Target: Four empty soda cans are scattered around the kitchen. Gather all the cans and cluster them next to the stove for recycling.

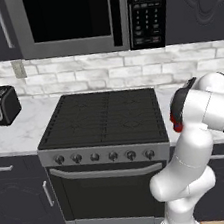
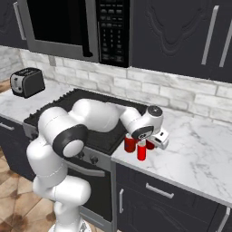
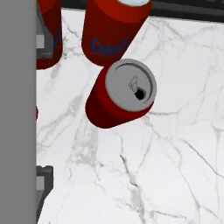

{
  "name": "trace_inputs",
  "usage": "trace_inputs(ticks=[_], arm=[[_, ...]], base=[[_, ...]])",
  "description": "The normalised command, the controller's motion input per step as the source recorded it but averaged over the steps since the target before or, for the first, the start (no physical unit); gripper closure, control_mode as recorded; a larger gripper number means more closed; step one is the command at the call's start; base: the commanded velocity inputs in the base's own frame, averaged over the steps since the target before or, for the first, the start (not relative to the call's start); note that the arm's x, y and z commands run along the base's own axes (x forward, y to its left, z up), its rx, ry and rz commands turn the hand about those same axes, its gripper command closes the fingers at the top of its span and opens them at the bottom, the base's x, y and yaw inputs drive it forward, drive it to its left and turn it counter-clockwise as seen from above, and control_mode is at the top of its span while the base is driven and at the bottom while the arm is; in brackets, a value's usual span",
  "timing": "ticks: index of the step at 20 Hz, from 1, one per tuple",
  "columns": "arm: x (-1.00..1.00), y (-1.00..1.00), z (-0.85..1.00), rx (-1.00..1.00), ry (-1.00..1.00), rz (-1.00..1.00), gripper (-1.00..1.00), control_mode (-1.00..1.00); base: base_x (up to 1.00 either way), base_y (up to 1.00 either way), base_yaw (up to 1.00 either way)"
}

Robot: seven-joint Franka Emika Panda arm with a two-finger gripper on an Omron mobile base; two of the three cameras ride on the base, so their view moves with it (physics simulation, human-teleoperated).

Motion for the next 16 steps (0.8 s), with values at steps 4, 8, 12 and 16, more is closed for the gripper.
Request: trace_inputs(ticks=[4, 8, 12, 16], arm=[[-0.12, 0.0, 0.33, 0.0, -0.12, 0.0, -1.0, -1.0], [-0.16, 0.0, 0.53, 0.0, -0.15, 0.0, -1.0, -1.0], [-0.4, 0.0, 0.71, 0.0, -0.18, 0.0, -1.0, -1.0], [-0.57, 0.12, 0.64, -0.04, -0.09, 0.0, -1.0, -1.0]], base=[[0.0, 0.0, 0.0], [0.0, 0.0, 0.0], [0.0, 0.0, 0.0], [0.0, 0.0, 0.0]])
